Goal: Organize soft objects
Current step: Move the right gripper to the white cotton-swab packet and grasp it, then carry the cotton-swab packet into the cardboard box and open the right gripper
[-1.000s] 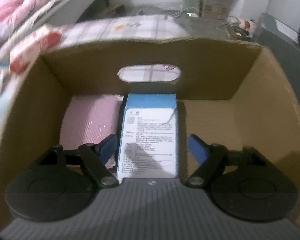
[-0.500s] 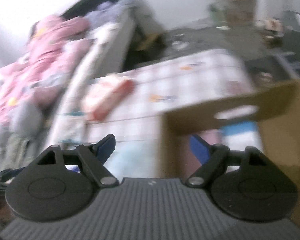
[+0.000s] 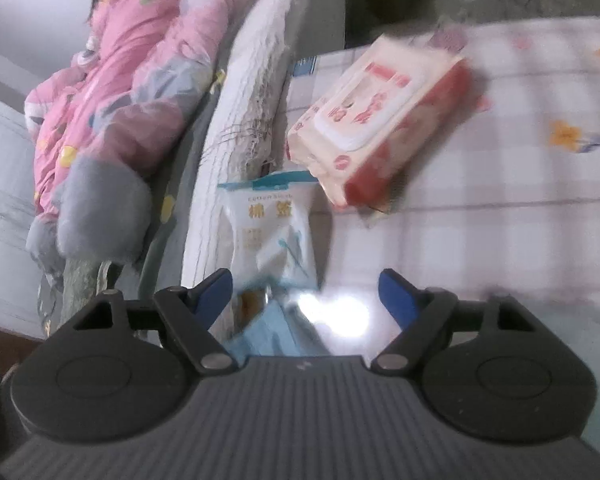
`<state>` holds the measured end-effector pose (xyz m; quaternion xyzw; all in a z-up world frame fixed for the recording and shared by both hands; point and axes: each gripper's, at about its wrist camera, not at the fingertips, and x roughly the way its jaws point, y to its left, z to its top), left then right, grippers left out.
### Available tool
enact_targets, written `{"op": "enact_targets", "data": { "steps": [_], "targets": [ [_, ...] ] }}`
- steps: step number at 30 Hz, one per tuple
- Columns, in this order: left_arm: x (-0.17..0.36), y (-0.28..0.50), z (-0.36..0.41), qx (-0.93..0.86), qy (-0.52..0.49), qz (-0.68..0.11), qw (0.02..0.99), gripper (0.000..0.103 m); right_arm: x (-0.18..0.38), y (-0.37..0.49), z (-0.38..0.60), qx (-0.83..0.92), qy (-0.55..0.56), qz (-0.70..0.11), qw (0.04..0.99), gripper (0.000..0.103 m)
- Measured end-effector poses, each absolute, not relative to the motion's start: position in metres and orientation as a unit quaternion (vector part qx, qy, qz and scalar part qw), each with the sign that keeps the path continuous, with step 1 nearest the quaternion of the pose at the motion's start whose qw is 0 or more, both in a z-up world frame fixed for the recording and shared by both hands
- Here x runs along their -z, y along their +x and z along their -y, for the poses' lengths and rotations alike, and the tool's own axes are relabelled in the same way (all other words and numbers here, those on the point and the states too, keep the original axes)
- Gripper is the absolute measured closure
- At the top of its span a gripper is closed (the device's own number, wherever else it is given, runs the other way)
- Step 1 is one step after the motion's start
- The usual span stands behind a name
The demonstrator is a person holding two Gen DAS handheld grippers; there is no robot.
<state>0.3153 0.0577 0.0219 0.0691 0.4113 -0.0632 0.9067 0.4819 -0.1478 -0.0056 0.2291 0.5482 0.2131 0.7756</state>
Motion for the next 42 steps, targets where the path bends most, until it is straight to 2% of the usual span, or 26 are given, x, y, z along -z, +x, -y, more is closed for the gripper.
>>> {"op": "enact_targets", "data": {
  "steps": [3,5,7,13,14,16,17,18,19,21,27,42],
  "targets": [
    [-0.006,0.340,-0.059,0.067,0.068,-0.435,0.895,0.053,0.042,0.512,0.129,-0.207,0.248,-0.562,0.762,0.037],
    [0.004,0.353,-0.061,0.065,0.065,-0.454,0.886,0.066,0.063,0.526,0.120,-0.207,0.262,-0.570,0.751,0.041],
    [0.014,0.365,-0.065,0.063,0.053,-0.473,0.877,0.073,0.080,0.536,0.112,-0.207,0.272,-0.577,0.741,0.043],
    [0.026,0.380,-0.072,0.063,0.031,-0.489,0.869,0.078,0.106,0.551,0.096,-0.224,0.305,-0.576,0.724,0.049],
    [0.028,0.381,-0.072,0.060,0.032,-0.492,0.868,0.082,0.106,0.553,0.094,-0.228,0.304,-0.576,0.724,0.050],
    [0.031,0.384,-0.072,0.054,0.029,-0.496,0.866,0.083,0.108,0.555,0.090,-0.232,0.303,-0.578,0.722,0.057],
    [0.031,0.384,-0.072,0.053,0.024,-0.496,0.866,0.084,0.108,0.556,0.089,-0.233,0.302,-0.578,0.721,0.063],
    [0.030,0.385,-0.073,0.052,0.021,-0.496,0.866,0.086,0.108,0.556,0.089,-0.236,0.304,-0.576,0.721,0.074],
    [0.029,0.384,-0.073,0.049,0.021,-0.493,0.869,0.092,0.105,0.555,0.089,-0.240,0.304,-0.572,0.723,0.081],
    [0.025,0.382,-0.071,0.049,0.024,-0.487,0.872,0.095,0.097,0.554,0.088,-0.240,0.289,-0.563,0.736,0.090],
    [-0.005,0.368,-0.062,0.057,0.018,-0.461,0.886,0.100,0.069,0.540,0.100,-0.243,0.278,-0.545,0.753,0.096],
    [-0.100,0.268,-0.004,0.149,-0.020,-0.379,0.913,0.100,-0.057,0.427,0.196,-0.262,0.274,-0.463,0.801,0.098]
  ]
}}
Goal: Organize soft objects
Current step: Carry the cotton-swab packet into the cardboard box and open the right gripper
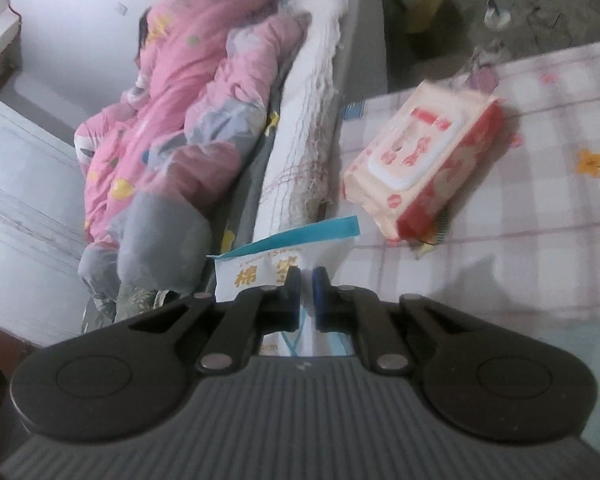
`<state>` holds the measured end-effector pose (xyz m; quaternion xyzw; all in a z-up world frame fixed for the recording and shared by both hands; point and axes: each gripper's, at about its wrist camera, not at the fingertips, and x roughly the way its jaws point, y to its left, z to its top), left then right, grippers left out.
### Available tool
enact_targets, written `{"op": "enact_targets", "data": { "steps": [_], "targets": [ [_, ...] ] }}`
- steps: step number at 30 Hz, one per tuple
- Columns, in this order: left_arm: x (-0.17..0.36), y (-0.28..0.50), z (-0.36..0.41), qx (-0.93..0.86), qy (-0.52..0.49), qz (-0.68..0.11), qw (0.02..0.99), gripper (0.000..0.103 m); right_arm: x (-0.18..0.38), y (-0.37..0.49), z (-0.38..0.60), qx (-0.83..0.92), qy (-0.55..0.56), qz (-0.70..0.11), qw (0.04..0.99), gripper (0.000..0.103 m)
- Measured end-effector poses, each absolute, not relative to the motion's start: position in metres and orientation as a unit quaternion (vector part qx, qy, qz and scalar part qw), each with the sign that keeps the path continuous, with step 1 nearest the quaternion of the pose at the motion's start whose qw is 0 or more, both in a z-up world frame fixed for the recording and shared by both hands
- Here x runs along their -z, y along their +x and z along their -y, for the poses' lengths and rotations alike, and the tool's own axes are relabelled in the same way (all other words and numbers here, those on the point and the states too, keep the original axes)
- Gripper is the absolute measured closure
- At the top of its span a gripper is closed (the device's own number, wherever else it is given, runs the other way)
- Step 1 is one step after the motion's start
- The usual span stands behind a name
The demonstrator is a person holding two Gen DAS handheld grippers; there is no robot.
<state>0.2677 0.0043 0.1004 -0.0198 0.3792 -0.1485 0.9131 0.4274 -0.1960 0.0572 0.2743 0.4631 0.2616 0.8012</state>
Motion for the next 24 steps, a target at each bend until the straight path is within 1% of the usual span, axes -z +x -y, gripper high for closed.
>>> {"op": "enact_targets", "data": {
  "steps": [5,11,19,21,22,23,24],
  "targets": [
    [-0.112,0.245,0.047,0.210,-0.021,-0.380,0.901,0.100,-0.083,0.373,0.263,-0.229,0.274,-0.440,0.824,0.098],
    [-0.109,0.232,0.138,0.294,-0.004,-0.384,0.875,0.100,-0.102,0.316,0.365,-0.158,0.264,-0.417,0.855,0.098],
    [-0.079,0.235,0.255,0.361,0.022,-0.403,0.841,0.099,-0.093,0.276,0.488,-0.061,0.259,-0.405,0.875,0.099],
    [-0.069,0.240,0.278,0.372,0.026,-0.410,0.832,0.096,-0.086,0.274,0.513,-0.045,0.259,-0.403,0.877,0.099],
    [-0.065,0.242,0.284,0.376,0.026,-0.415,0.828,0.092,-0.083,0.274,0.523,-0.039,0.257,-0.402,0.878,0.099],
    [-0.060,0.245,0.292,0.379,0.029,-0.419,0.825,0.084,-0.079,0.275,0.533,-0.031,0.253,-0.401,0.880,0.099],
    [-0.056,0.248,0.299,0.382,0.032,-0.421,0.822,0.079,-0.075,0.277,0.542,-0.024,0.247,-0.400,0.882,0.099]
  ]
}}
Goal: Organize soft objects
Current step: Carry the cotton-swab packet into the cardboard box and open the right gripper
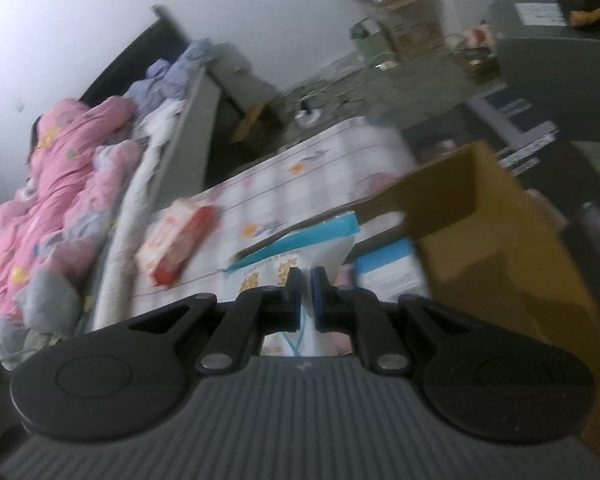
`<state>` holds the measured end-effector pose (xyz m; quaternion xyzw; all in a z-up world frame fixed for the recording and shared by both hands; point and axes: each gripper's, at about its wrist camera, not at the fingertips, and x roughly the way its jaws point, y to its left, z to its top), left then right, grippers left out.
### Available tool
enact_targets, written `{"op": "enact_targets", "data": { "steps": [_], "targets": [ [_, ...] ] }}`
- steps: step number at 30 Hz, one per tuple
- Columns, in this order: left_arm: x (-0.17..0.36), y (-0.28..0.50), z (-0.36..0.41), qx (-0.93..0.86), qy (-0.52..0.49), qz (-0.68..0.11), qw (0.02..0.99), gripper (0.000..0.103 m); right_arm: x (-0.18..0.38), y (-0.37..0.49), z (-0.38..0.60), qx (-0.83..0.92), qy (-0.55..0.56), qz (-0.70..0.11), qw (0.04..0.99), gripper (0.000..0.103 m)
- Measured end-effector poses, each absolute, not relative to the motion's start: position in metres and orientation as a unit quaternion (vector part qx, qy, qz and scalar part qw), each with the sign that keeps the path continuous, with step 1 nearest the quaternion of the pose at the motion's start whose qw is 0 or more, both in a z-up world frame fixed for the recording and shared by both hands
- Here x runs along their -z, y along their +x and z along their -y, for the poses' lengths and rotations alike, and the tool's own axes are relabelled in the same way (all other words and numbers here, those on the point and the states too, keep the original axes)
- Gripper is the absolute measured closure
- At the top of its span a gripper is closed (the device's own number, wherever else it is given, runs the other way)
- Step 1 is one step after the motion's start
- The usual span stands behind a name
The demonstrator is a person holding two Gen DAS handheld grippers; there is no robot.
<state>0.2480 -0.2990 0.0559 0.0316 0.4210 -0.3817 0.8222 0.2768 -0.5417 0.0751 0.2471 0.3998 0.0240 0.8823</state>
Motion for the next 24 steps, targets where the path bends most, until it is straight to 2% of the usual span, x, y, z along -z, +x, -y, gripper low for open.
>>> {"op": "enact_targets", "data": {
  "steps": [6,14,17,21,22,24],
  "targets": [
    [-0.038,0.260,0.297,0.358,0.046,-0.429,0.828,0.072,-0.041,0.305,0.578,-0.006,0.199,-0.401,0.894,0.099],
    [-0.054,0.263,0.266,0.323,0.076,-0.410,0.849,0.059,0.000,0.341,0.574,0.027,0.076,-0.423,0.902,0.098],
    [-0.063,0.259,0.251,0.315,0.077,-0.404,0.856,0.048,-0.001,0.340,0.575,0.023,0.098,-0.418,0.903,0.097],
    [-0.074,0.249,0.222,0.298,0.078,-0.399,0.864,0.040,-0.012,0.327,0.572,0.017,0.138,-0.410,0.901,0.095],
    [-0.076,0.245,0.212,0.294,0.075,-0.399,0.865,0.037,-0.017,0.320,0.568,0.015,0.147,-0.409,0.901,0.093],
    [-0.083,0.237,0.187,0.286,0.065,-0.399,0.869,0.032,-0.028,0.306,0.559,0.008,0.166,-0.410,0.897,0.082]
  ]
}}
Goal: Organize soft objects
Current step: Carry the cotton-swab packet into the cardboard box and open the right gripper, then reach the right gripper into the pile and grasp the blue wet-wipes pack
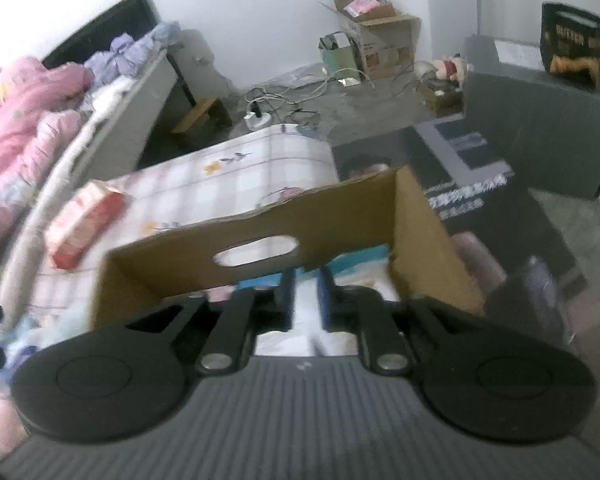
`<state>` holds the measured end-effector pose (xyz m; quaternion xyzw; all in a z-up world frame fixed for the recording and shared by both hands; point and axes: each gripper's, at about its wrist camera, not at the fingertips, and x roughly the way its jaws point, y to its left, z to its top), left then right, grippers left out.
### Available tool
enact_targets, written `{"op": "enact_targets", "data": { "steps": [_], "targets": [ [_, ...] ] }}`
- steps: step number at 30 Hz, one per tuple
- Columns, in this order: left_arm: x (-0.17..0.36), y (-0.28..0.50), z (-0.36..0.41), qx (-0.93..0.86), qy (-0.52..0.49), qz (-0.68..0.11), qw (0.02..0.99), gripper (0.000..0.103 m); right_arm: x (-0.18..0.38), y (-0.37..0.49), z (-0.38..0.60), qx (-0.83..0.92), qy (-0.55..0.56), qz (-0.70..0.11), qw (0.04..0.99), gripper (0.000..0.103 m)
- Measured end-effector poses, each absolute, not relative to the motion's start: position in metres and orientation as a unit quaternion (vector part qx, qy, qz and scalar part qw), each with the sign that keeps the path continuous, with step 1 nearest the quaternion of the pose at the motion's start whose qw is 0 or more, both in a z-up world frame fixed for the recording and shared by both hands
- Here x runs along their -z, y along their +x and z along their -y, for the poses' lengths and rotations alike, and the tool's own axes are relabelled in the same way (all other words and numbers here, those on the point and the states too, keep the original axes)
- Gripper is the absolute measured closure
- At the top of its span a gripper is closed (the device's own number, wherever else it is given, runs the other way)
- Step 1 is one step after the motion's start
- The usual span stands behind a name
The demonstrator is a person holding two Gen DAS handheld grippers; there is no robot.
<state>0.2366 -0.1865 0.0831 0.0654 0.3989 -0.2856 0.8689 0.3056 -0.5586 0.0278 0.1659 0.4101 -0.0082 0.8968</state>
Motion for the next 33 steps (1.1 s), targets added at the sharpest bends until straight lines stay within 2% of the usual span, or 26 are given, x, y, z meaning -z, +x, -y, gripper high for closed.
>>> {"op": "enact_targets", "data": {
  "steps": [2,4,6,8,14,21,33],
  "targets": [
    [-0.090,0.228,0.161,0.271,0.058,-0.397,0.875,0.023,-0.040,0.290,0.545,0.000,0.176,-0.409,0.895,0.076],
    [-0.098,0.216,0.130,0.247,0.055,-0.389,0.886,0.019,-0.053,0.273,0.528,-0.020,0.183,-0.402,0.897,0.070],
    [-0.104,0.200,0.099,0.218,0.051,-0.376,0.899,0.017,-0.065,0.257,0.509,-0.048,0.196,-0.391,0.898,0.058],
    [-0.110,0.186,0.072,0.192,0.049,-0.365,0.909,0.014,-0.074,0.243,0.488,-0.076,0.210,-0.380,0.898,0.054],
    [-0.109,0.140,-0.004,0.133,0.030,-0.343,0.929,0.013,-0.090,0.219,0.419,-0.160,0.243,-0.366,0.884,0.051],
    [-0.070,0.101,-0.058,0.105,-0.008,-0.363,0.926,0.013,-0.088,0.205,0.333,-0.232,0.255,-0.366,0.864,0.048],
    [-0.015,0.094,-0.082,0.117,-0.037,-0.376,0.918,0.016,-0.043,0.217,0.211,-0.282,0.251,-0.445,0.812,0.045]
  ]
}}
